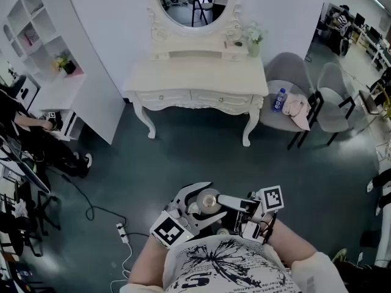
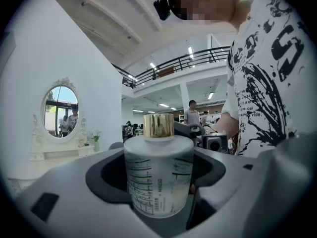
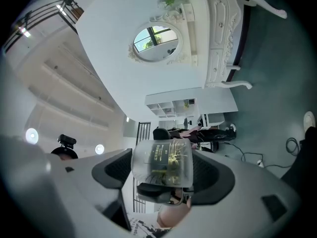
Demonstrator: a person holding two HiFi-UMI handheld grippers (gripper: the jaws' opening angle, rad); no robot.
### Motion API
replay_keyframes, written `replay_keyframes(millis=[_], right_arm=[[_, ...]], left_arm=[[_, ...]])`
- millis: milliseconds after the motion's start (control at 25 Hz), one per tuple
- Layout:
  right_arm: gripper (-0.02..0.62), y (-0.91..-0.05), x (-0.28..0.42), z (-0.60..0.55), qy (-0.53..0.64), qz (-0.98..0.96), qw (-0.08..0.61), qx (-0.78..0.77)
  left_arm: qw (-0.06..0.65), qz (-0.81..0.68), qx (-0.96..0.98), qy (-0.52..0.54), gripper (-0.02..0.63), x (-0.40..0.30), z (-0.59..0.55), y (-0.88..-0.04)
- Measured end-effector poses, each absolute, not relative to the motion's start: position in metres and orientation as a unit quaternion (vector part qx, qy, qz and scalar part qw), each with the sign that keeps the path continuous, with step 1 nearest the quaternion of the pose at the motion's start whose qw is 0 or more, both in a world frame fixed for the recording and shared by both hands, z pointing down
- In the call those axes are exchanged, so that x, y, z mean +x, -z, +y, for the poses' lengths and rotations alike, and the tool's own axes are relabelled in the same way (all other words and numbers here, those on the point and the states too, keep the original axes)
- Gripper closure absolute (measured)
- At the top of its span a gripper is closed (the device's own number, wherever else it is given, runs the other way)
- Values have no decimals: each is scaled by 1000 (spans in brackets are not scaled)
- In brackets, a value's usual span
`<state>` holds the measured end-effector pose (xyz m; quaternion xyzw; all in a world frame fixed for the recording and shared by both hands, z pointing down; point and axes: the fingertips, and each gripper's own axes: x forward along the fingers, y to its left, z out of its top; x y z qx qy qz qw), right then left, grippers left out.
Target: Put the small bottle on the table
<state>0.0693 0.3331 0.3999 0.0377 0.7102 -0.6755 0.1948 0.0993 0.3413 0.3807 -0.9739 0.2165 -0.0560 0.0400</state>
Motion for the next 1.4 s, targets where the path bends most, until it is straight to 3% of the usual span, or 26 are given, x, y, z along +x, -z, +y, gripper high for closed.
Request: replay_keyframes(millis=[480, 1400], right_arm=[[229, -413, 44, 293, 679, 707, 195, 15], [229, -395, -83, 71, 665, 708, 237, -19]], left_arm=[[30, 207, -977, 50, 256, 73, 302, -392], [38, 147, -987, 51, 255, -54, 83, -375]])
